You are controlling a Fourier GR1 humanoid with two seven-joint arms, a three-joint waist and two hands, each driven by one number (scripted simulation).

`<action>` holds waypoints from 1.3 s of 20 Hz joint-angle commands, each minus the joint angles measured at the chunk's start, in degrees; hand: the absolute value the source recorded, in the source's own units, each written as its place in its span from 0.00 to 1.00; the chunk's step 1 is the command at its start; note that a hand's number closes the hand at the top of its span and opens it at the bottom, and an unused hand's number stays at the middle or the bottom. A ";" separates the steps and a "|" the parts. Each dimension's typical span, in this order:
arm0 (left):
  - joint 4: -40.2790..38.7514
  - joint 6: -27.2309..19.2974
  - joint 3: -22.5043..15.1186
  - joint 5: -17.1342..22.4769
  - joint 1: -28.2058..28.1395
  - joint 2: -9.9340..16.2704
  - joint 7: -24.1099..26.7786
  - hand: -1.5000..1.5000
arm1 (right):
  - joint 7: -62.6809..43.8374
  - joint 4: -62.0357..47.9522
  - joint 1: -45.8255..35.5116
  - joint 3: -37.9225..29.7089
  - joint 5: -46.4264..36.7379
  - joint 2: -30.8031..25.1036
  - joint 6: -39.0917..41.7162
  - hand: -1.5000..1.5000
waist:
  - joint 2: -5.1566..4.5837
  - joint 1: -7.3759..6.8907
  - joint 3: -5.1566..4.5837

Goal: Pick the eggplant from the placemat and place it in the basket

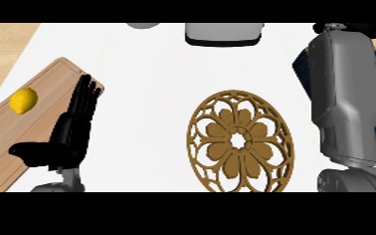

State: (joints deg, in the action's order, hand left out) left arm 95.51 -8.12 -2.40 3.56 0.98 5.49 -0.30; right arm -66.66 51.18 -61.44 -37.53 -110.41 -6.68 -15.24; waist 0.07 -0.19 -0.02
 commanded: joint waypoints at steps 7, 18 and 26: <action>3.17 -1.45 -2.79 -2.30 -2.95 -1.99 -0.92 0.50 | -4.17 5.38 8.08 -2.70 3.37 2.14 -2.03 1.00 | -0.09 -0.19 0.04; 0.39 -0.35 -0.77 -1.60 0.83 -1.33 -0.72 0.50 | -3.97 9.66 14.01 -4.21 5.30 4.23 -7.20 1.00 | -0.28 -0.26 0.03; 0.20 1.54 0.96 0.00 0.10 -0.47 0.01 0.50 | 0.16 17.42 20.02 -3.99 10.02 4.13 -3.38 0.00 | -0.06 0.12 0.02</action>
State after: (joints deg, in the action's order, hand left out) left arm 96.69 -7.69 -2.15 3.00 0.18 4.59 -0.84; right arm -62.22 67.44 -42.77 -42.21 -102.67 -1.35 -19.27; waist 0.02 -0.14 0.00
